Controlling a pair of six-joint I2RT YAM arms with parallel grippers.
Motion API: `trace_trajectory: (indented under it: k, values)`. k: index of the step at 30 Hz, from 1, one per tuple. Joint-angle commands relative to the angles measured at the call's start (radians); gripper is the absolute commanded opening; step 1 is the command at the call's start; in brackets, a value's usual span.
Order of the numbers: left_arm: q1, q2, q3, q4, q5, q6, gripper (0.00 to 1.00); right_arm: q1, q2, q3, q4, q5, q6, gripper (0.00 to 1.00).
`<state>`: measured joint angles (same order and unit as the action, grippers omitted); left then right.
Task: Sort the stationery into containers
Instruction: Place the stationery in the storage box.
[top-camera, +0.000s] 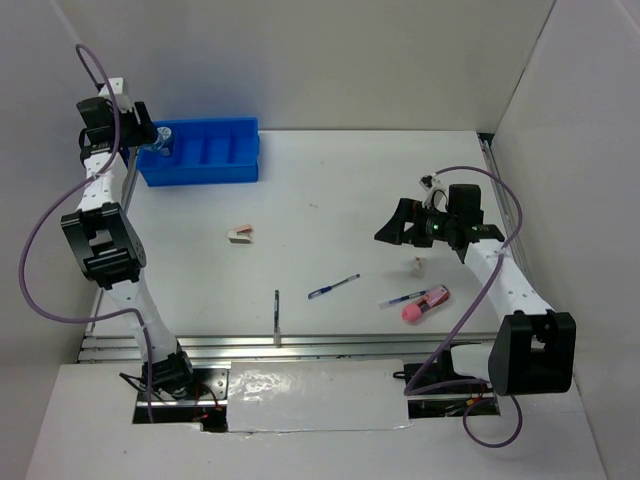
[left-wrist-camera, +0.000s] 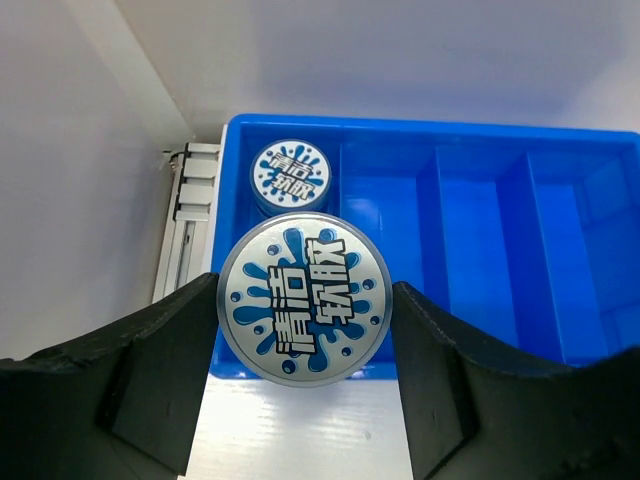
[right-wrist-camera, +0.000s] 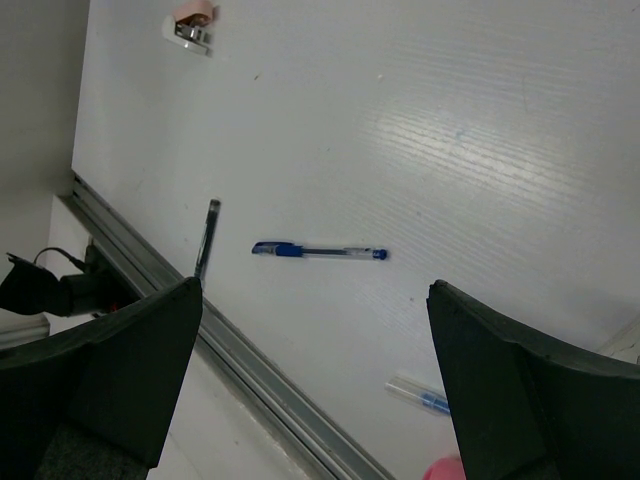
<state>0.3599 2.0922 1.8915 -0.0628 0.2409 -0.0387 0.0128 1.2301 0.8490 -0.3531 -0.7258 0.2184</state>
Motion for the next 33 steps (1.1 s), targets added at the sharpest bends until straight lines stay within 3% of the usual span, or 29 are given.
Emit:
trace_trajectory:
  k: [1,20,33]
  values:
    - [0.019,0.022,0.077,0.127,0.032,-0.049,0.00,-0.005,0.014,0.053,-0.001,-0.009,-0.008,1.00]
    - [0.021,0.195,0.198,0.162,0.014,-0.007,0.00,-0.005,0.011,0.028,-0.001,0.020,-0.014,1.00]
    - [0.002,0.243,0.179,0.156,0.005,0.013,0.00,-0.004,0.078,0.056,-0.003,0.012,-0.014,1.00]
